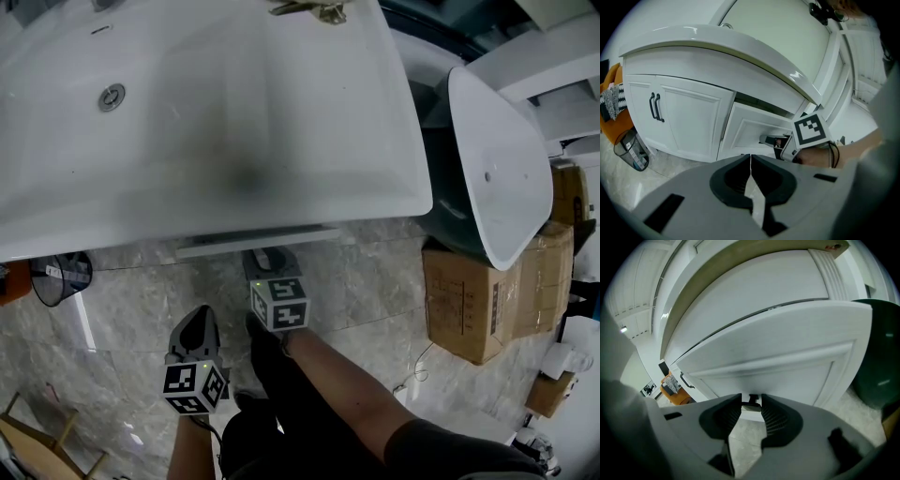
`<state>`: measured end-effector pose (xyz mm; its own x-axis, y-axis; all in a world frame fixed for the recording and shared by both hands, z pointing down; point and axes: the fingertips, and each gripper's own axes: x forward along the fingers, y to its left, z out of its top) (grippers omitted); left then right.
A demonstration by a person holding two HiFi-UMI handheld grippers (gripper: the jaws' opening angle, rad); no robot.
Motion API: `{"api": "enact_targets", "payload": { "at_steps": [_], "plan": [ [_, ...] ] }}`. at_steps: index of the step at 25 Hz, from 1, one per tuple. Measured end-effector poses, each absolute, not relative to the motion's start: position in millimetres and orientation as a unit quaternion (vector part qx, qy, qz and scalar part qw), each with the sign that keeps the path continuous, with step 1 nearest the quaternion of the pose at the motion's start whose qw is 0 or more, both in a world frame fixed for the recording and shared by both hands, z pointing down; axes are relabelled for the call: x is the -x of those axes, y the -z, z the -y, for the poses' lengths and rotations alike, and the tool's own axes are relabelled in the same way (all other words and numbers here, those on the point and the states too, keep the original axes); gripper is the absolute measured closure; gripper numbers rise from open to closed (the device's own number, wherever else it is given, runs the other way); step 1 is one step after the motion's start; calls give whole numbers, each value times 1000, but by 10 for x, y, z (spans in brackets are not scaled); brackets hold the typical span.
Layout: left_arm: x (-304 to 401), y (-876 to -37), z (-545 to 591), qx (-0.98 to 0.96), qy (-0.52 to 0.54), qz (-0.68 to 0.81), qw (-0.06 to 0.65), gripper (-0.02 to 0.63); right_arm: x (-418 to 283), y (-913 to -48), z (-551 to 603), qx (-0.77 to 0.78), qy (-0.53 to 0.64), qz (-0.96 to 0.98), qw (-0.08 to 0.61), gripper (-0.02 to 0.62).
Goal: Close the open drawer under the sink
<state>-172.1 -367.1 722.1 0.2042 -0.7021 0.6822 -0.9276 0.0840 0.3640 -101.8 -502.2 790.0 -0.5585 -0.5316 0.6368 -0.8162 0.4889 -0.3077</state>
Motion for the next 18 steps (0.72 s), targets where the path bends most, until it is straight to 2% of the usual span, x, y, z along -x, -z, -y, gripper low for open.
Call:
{"api": "enact_targets", "payload": {
  "at_steps": [18],
  "plan": [
    [1661, -7097, 3656, -655, -130, 627, 400, 591, 1205, -7860, 5637, -406, -298, 838, 211, 456]
  ]
}}
